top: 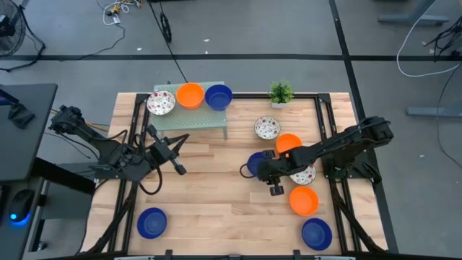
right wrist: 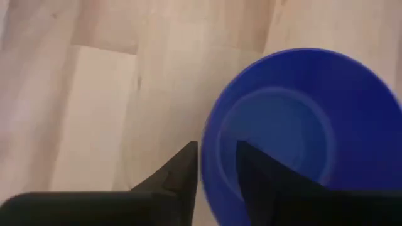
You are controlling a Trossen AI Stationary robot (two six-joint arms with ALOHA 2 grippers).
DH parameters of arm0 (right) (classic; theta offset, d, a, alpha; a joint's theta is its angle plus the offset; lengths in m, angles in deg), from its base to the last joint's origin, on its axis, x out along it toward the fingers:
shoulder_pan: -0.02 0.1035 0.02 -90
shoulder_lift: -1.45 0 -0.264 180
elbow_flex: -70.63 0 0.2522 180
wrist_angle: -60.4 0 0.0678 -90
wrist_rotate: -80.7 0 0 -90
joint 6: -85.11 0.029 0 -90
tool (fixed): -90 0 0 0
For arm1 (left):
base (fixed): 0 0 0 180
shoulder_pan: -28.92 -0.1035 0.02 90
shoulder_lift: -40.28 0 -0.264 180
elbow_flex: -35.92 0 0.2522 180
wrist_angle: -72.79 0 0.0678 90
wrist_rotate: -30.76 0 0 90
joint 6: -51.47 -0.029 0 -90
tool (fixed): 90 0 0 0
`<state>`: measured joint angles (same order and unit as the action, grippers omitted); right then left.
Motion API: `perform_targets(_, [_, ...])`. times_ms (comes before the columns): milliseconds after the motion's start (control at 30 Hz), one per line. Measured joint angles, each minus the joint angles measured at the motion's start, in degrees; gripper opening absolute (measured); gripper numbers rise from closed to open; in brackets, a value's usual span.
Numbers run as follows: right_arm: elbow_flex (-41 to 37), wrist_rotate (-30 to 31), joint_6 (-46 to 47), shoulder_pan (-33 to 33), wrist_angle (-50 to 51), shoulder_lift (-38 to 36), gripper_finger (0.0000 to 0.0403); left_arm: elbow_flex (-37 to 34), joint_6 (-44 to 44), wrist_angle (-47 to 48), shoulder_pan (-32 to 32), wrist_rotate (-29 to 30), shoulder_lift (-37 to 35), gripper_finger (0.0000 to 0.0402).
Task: Pick & Place Mini bowls
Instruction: Stack the blue bowl on top of the other blue bowl on the shelf
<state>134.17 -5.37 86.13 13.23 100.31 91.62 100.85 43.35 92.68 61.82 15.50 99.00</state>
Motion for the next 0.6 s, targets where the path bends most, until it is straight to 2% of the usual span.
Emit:
perform_targets(467, [0.0, -0.3, -2.3, 0.0, 0.1, 0.0, 0.0012, 0.0, 0.0, 0.1, 0.0, 0.0, 0.0, 0.0016])
perform_targets(600, [0.0, -0.1, -3.7, 0.2, -0.2, 0.0, 0.0006, 0.0, 0.0, 0.1, 0.0, 0.0, 0.0, 0.0016])
